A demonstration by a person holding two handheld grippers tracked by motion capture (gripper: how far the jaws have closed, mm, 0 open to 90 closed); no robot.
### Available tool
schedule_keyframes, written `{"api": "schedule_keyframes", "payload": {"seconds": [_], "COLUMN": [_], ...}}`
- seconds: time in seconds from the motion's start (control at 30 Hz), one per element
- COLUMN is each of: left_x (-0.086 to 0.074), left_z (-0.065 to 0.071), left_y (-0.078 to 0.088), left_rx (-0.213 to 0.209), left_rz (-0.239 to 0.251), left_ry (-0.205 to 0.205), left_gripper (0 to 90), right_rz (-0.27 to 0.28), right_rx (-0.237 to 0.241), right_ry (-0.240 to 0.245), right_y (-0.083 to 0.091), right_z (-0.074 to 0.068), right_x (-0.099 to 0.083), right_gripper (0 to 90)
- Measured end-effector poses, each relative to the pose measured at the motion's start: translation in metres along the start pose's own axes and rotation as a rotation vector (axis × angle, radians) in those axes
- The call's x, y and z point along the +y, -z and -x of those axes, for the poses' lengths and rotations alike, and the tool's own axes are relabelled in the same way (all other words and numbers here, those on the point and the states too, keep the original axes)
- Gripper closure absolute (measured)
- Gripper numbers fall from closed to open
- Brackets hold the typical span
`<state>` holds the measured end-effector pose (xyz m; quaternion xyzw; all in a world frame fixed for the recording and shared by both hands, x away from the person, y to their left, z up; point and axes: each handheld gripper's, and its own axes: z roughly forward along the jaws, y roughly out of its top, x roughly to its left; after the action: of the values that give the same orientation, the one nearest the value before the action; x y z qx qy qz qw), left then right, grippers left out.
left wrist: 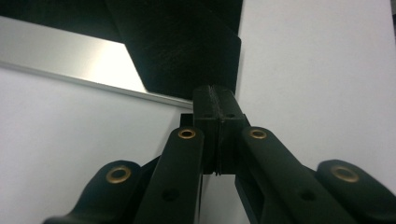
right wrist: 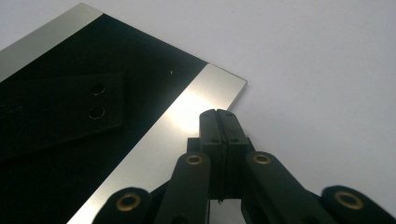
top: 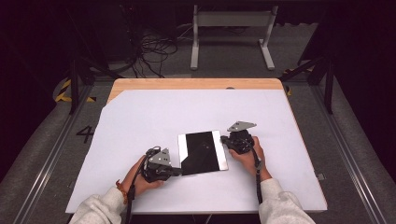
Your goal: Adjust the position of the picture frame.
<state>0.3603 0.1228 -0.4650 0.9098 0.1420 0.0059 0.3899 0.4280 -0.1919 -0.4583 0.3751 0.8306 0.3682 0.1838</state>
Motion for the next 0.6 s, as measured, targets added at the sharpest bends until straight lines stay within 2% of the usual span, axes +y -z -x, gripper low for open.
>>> {"api": "schedule_keyframes", "payload": {"seconds": [0.37,0.47,0.5,0.53,0.6], "left_x": [0.013,0.016,0.016,0.017,0.017], "left_z": [0.02,0.023,0.023,0.024,0.024], "left_y": [-0.016,-0.018,-0.018,-0.018,-0.018], "left_rx": [0.003,0.017,0.017,0.021,0.017], "left_rz": [0.004,-0.006,-0.006,-0.011,-0.009], "left_ry": [-0.023,-0.046,-0.046,-0.064,-0.064], "left_gripper": [89.4,89.3,89.1,88.5,86.9], "right_rz": [0.001,-0.001,-0.003,-0.005,-0.008], "right_rx": [-0.013,-0.024,-0.04,-0.057,-0.058], "right_ry": [0.017,0.024,0.028,0.028,0.029], "right_y": [-0.003,-0.003,-0.003,-0.002,0.0], "right_z": [-0.001,-0.003,-0.004,-0.004,-0.004], "right_x": [0.002,0.003,0.003,0.003,0.002], "right_gripper": [90.0,89.9,85.9,84.2,82.5]}}
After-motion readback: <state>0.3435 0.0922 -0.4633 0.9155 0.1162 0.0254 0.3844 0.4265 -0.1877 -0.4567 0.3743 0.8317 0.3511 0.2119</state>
